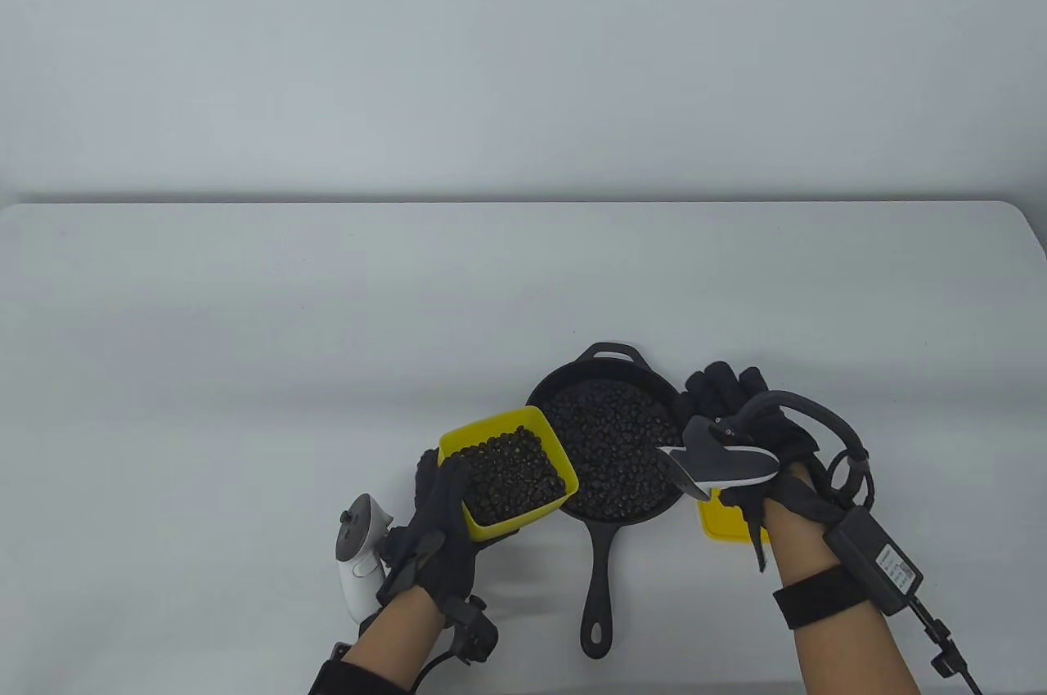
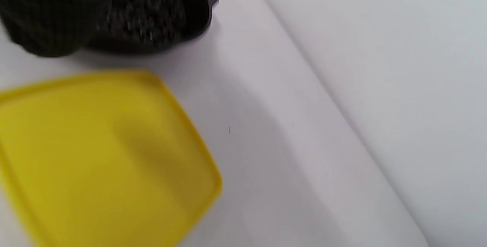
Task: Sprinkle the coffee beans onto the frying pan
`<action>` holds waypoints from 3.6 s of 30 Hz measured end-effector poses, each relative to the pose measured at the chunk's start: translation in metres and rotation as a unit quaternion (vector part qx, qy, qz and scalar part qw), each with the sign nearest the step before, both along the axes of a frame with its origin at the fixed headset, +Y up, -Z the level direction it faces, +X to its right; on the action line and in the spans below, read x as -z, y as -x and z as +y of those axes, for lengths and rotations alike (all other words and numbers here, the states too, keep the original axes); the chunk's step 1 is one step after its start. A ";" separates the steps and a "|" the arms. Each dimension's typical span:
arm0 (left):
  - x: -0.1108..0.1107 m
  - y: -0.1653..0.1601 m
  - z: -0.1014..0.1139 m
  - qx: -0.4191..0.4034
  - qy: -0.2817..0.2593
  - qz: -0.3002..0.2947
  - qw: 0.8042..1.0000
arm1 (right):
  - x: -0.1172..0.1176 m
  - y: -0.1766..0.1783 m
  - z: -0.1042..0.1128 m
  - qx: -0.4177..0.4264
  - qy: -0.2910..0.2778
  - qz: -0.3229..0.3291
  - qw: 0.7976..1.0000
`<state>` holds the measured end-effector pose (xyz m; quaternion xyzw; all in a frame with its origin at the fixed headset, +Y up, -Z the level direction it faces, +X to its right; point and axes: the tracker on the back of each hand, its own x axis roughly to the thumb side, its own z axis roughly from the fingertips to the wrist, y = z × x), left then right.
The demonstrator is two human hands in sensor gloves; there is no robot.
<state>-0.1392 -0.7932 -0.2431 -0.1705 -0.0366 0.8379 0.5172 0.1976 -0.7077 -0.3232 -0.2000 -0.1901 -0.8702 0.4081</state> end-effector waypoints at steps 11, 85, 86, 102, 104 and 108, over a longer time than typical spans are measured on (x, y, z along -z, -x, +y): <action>0.004 0.004 0.002 -0.009 0.001 0.008 1.000 | 0.014 -0.033 -0.071 0.004 0.126 -0.106 0.986; 0.006 -0.019 0.006 0.112 -0.077 -0.151 0.979 | -0.063 0.072 -0.053 0.856 0.177 -0.114 0.472; 0.005 -0.017 0.006 0.137 -0.067 -0.144 0.978 | -0.063 0.072 -0.054 0.855 0.181 -0.116 0.472; 0.012 0.040 0.017 0.256 -0.047 0.033 0.965 | -0.068 0.034 0.003 0.532 -0.194 0.012 0.824; 0.013 0.056 0.017 0.274 -0.026 0.061 0.959 | -0.065 0.029 0.004 0.445 -0.167 -0.019 0.880; 0.013 0.080 0.011 0.273 0.025 0.090 0.957 | -0.055 0.014 -0.014 0.322 -0.076 -0.153 0.931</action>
